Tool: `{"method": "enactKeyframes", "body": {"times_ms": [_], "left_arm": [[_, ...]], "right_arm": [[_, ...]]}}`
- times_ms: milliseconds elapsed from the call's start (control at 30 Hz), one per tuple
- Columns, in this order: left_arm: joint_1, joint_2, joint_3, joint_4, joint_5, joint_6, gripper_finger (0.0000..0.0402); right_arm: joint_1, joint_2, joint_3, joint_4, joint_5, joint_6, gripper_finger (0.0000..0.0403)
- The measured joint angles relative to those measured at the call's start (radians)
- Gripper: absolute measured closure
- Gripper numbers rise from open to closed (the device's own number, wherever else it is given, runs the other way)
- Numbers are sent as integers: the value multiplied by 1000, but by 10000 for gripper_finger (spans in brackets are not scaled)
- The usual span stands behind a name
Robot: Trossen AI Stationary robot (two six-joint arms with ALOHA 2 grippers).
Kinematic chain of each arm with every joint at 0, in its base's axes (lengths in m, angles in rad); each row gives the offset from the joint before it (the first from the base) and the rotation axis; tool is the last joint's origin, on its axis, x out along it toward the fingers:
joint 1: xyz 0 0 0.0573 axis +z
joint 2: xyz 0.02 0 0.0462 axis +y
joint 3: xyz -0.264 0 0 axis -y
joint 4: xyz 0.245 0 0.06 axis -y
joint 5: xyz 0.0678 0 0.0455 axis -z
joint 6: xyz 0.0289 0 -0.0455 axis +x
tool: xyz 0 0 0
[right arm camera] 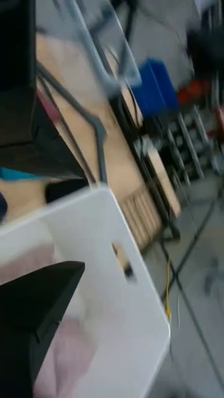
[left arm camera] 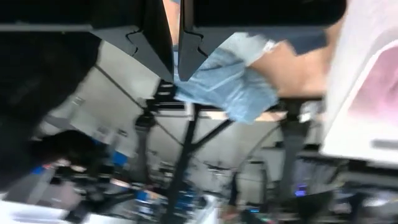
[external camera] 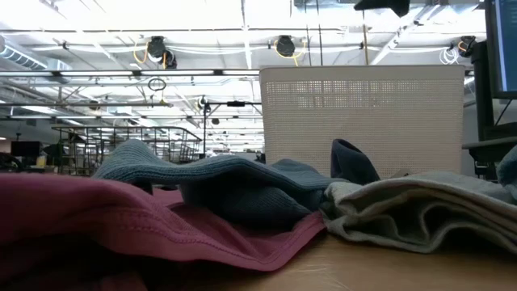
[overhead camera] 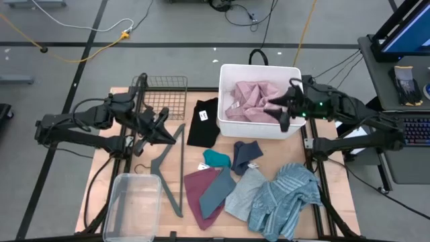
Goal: Pick & Place Cloths
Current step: Put the gray sock in the gold wire basket
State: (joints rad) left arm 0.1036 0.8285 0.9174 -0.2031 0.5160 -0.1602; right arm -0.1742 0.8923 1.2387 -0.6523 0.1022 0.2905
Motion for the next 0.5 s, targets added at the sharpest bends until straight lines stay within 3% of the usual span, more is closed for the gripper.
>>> {"method": "enactKeyframes", "body": {"times_ms": [133, 500], "left_arm": [[1, -66, -88, 29, -93, -34, 380], [1, -199, -238, 56, -156, -30, 380]], "right_arm": [[73, 0, -21, 1, -38, 0, 209], [257, 2, -61, 133, -54, 3, 263]]}}
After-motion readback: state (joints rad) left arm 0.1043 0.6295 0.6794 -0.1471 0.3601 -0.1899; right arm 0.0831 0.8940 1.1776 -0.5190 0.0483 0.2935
